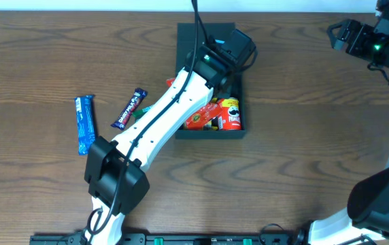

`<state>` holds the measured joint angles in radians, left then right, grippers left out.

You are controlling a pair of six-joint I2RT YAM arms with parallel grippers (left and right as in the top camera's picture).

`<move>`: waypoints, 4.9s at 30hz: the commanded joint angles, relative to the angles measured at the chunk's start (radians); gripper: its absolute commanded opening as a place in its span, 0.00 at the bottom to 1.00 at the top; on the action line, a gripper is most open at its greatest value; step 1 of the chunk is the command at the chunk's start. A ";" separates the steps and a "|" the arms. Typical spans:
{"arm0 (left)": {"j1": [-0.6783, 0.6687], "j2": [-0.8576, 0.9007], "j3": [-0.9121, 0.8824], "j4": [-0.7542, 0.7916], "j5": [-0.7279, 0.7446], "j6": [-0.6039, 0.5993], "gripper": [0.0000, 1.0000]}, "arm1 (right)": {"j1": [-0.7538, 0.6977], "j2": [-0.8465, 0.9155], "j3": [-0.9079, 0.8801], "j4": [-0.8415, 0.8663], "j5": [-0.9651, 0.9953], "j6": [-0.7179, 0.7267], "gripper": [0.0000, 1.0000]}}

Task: Pack container
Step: 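Carry the red snack bag into the box with the left gripper, then release the red bag in the box and lift the left gripper out, then grasp the blue Eclipse mints tin with the left gripper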

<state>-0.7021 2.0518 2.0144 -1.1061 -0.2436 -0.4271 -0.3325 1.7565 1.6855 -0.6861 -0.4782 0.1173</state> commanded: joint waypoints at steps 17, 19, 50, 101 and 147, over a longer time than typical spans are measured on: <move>0.190 0.050 -0.383 0.476 0.137 -0.035 0.06 | -0.018 -0.018 0.001 -0.026 -0.013 -0.021 0.99; 0.192 0.073 -0.383 0.480 0.184 0.004 0.06 | -0.018 -0.018 0.001 -0.030 -0.013 -0.021 0.99; 0.156 -0.043 -0.179 0.281 0.066 -0.051 0.06 | -0.018 -0.018 0.001 -0.035 -0.027 -0.017 0.99; 0.086 0.229 -0.194 0.254 0.198 0.019 0.06 | -0.018 -0.018 0.001 -0.039 -0.027 -0.018 0.99; 0.433 -0.012 -0.438 -0.008 0.475 0.885 0.47 | -0.017 -0.018 0.001 -0.039 -0.027 -0.018 0.99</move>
<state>-0.2638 2.0281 1.6058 -1.1065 0.1883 0.3099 -0.3431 1.7565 1.6855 -0.7246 -0.4976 0.1135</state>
